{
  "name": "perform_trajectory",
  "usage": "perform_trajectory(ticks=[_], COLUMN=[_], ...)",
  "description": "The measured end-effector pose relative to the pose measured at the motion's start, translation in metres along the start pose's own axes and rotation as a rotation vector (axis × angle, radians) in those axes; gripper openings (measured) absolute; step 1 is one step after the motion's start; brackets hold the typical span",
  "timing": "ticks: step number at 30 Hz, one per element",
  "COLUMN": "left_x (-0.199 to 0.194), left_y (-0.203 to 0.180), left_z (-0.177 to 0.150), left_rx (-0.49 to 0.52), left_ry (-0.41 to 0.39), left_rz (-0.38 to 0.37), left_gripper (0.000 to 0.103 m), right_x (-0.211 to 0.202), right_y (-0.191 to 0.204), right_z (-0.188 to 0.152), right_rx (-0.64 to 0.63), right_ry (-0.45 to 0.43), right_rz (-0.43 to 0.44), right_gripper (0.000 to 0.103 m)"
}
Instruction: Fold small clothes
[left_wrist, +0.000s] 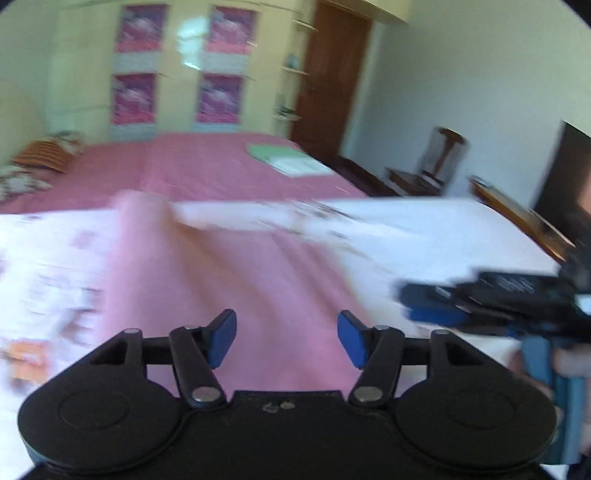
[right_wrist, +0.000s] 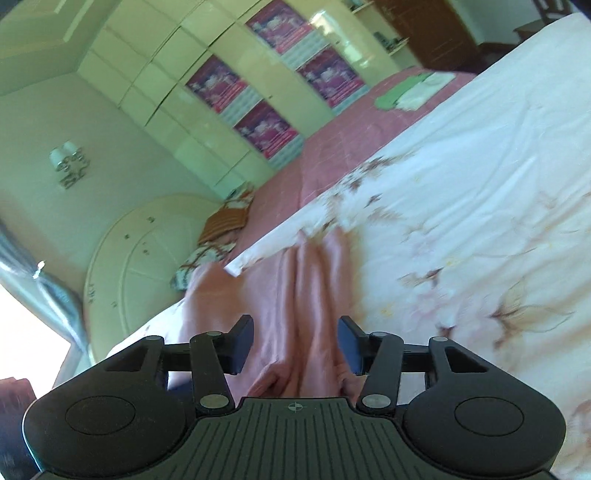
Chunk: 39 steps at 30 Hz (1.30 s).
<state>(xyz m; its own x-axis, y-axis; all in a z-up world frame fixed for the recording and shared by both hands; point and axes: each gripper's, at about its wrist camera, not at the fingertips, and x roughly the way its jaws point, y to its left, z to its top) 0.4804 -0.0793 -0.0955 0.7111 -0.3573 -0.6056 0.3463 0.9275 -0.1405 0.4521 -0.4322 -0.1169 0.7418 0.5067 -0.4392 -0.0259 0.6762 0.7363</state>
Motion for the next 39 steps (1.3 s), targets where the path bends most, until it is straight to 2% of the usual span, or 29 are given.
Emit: perform_trajectory(ticks=[2, 6, 8, 11, 17, 19, 20, 21, 25, 27, 29, 31, 33, 36, 37, 39], left_x=[0.004, 0.022, 0.026, 0.02, 0.018, 0.025, 0.028, 0.032, 0.046, 0.043, 0.039, 0.047, 0.062, 0.07, 0.068, 0.059], left_y=[0.041, 0.087, 0.096, 0.106, 0.121, 0.124, 0.125, 0.125, 0.124, 0.119, 0.113, 0.101, 0.087, 0.08, 0.08, 0.084], left_z=[0.001, -0.009, -0.015, -0.021, -0.008, -0.002, 0.001, 0.003, 0.006, 0.009, 0.012, 0.014, 0.011, 0.008, 0.01, 0.015], left_rx=[-0.058, -0.164, -0.2, -0.239, -0.25, -0.239, -0.224, -0.211, -0.182, -0.174, -0.172, -0.134, -0.07, -0.067, -0.055, -0.035], left_ry=[0.018, 0.085, 0.107, 0.099, 0.062, 0.058, 0.061, 0.07, 0.12, 0.11, 0.094, 0.134, 0.182, 0.188, 0.192, 0.171], left_rz=[0.086, 0.146, 0.143, 0.131, 0.135, 0.136, 0.139, 0.143, 0.163, 0.156, 0.131, 0.133, 0.156, 0.162, 0.162, 0.15], left_gripper=[0.058, 0.056, 0.058, 0.058, 0.059, 0.056, 0.056, 0.056, 0.057, 0.05, 0.049, 0.049, 0.054, 0.053, 0.053, 0.052], right_x=[0.011, 0.048, 0.061, 0.083, 0.105, 0.11, 0.113, 0.115, 0.117, 0.113, 0.101, 0.082, 0.064, 0.079, 0.084, 0.083], right_y=[0.006, 0.024, 0.029, 0.034, 0.048, 0.052, 0.055, 0.059, 0.082, 0.097, 0.11, 0.117, 0.109, 0.066, 0.054, 0.048], right_z=[-0.001, -0.01, -0.012, -0.015, -0.02, -0.022, -0.022, -0.022, -0.03, -0.035, -0.036, -0.031, -0.029, -0.031, -0.033, -0.034], right_rx=[-0.021, -0.074, -0.1, -0.144, -0.202, -0.218, -0.237, -0.26, -0.443, -0.536, -0.597, -0.625, -0.615, -0.517, -0.476, -0.443], right_ry=[0.041, 0.123, 0.155, 0.226, 0.304, 0.309, 0.314, 0.318, 0.285, 0.244, 0.193, 0.143, 0.12, 0.198, 0.222, 0.217], right_rz=[0.019, -0.004, -0.034, -0.1, -0.119, -0.137, -0.148, -0.159, -0.22, -0.254, -0.256, -0.258, -0.276, -0.335, -0.322, -0.293], right_gripper=[0.051, 0.051, 0.051, 0.051, 0.05, 0.043, 0.024, 0.016, 0.013, 0.012, 0.012, 0.012, 0.012, 0.012, 0.012, 0.012])
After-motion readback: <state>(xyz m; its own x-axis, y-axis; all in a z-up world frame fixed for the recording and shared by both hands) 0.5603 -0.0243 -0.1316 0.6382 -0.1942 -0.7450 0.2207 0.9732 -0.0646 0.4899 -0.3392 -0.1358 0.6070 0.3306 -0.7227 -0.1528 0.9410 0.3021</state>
